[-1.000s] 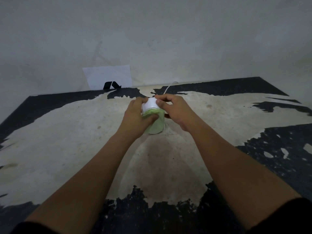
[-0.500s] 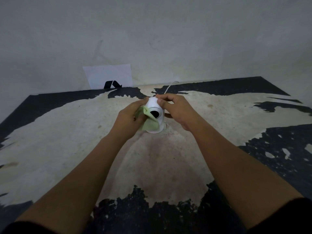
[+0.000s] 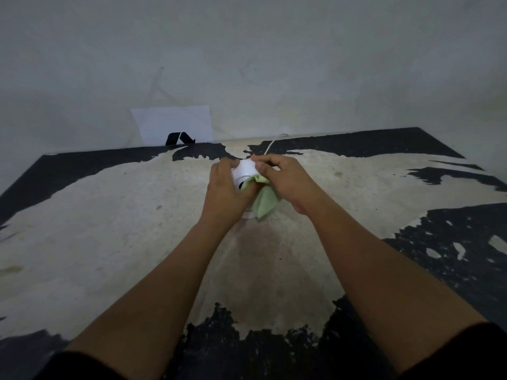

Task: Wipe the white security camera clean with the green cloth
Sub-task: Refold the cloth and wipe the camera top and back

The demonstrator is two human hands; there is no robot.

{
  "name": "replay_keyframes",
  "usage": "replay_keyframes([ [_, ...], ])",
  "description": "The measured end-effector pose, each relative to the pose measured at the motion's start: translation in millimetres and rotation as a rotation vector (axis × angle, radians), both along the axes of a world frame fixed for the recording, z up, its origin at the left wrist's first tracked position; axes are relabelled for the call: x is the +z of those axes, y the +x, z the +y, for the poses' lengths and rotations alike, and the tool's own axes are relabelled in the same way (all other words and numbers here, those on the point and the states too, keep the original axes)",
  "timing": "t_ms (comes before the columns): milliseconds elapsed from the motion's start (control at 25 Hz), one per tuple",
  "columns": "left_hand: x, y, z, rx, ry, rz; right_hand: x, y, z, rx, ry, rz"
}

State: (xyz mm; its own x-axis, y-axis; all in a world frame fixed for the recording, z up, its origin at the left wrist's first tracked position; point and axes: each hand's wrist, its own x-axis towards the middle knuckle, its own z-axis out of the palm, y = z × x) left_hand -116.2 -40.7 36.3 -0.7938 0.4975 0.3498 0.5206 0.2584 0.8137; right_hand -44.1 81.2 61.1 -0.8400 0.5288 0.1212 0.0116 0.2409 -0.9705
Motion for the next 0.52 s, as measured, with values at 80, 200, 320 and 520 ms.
replay_keyframes([
  [80, 1, -8, -5, -0.038, 0.002, -0.029, 2, 3, 0, 0.03, -0.014, -0.021],
  [200, 9, -17, -13, -0.063, -0.015, -0.003, 6, 11, 2, 0.11, -0.086, -0.017],
  [320, 25, -17, -13, -0.034, -0.019, 0.071, 8, 15, 5, 0.119, 0.049, -0.042],
  [520, 56, -11, -12, -0.19, 0.088, -0.059, 32, 15, -2, 0.068, 0.174, 0.082],
])
